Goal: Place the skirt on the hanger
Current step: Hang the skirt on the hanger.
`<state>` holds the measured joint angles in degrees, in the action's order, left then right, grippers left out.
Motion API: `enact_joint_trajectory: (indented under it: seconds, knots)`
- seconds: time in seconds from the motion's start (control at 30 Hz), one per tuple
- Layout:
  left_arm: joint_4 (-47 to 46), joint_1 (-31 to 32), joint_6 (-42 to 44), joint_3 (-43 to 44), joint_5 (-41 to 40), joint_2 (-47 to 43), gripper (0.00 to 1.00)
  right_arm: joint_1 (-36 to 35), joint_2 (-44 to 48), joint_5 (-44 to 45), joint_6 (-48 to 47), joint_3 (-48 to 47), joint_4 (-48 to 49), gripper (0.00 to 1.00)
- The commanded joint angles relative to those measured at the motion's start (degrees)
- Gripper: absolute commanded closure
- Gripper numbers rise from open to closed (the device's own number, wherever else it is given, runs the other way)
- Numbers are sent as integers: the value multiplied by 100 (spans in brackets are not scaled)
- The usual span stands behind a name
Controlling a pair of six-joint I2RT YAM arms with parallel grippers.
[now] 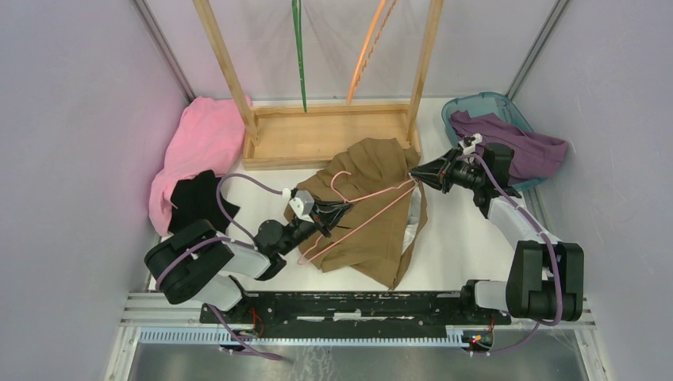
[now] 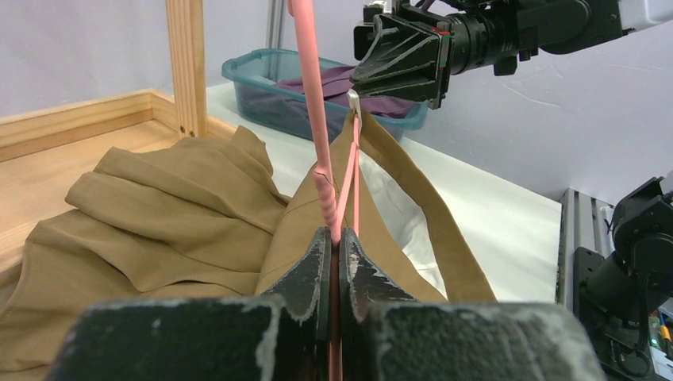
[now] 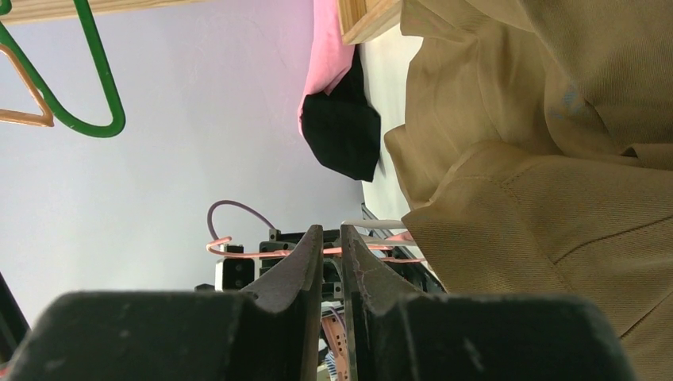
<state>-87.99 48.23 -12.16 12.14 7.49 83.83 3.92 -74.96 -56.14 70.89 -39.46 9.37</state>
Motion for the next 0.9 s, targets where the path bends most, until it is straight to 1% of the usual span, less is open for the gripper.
enact_joint_trajectory:
  seconds: [0.0,0.3,0.5,0.87]
  knots:
    - [-1114,-66,-38,128,-37,-191,97,29,-4,-203,6,13,338,82]
    - [-1046,-171,-140,-22,29,-565,97,23,-33,-188,-9,30,355,82]
    - [-1112,-206,-270,172,220,-298,97,29,-42,-183,16,19,373,82]
    - [-1112,-204,-333,569,295,11,97,22,-52,-220,26,34,399,81]
